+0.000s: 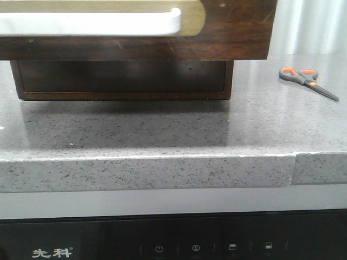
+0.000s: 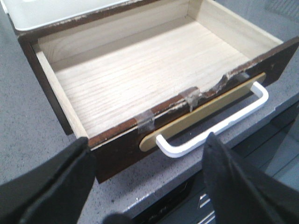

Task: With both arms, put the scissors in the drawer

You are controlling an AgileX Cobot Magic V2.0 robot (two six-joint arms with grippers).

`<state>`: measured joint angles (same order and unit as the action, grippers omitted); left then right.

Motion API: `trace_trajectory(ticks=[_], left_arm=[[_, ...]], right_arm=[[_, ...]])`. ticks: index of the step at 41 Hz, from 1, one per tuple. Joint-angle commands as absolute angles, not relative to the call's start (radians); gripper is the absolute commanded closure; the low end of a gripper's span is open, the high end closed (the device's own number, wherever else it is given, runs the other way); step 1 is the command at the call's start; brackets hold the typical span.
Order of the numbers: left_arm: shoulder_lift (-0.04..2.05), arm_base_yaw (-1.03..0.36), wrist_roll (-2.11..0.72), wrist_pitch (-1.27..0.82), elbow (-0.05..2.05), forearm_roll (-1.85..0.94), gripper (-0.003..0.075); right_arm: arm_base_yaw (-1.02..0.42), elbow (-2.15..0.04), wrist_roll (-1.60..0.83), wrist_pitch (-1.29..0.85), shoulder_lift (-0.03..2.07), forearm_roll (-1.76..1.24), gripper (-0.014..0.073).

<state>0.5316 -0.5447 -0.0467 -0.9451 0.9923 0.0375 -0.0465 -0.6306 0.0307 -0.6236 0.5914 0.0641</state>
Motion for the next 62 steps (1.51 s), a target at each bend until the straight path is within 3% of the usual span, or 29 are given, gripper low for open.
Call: trace_trajectory(ticks=[1,9,30,46,62], left_arm=[[0.538,-0.553,-0.05,-0.839,1.026,0.03,0.0249],[0.538,-0.553,-0.05,-0.84,1.026,0.03,0.0249],[0.538,-0.553,-0.05,-0.84,1.026,0.03,0.0249],[0.538,-0.553,-0.05,-0.84,1.026,0.03,0.0249],[0.538,-0.553,-0.05,-0.84,1.026,0.03,0.0249]], right_arm=[[-0.047,-0.7,0.022,-0.541,0.653,0.067,0.0122],[-0.047,-0.84,0.022,-0.575,0.806,0.063,0.0122],[-0.018,-1.366,-0.055,-1.013,1.376,-0.049,0.0123],[0.004,-1.67,-0.072,-1.09,1.731,-0.084,0.0123],[0.019,-1.876,-0.073,-1.108,1.943,-0.084,0.0123]])
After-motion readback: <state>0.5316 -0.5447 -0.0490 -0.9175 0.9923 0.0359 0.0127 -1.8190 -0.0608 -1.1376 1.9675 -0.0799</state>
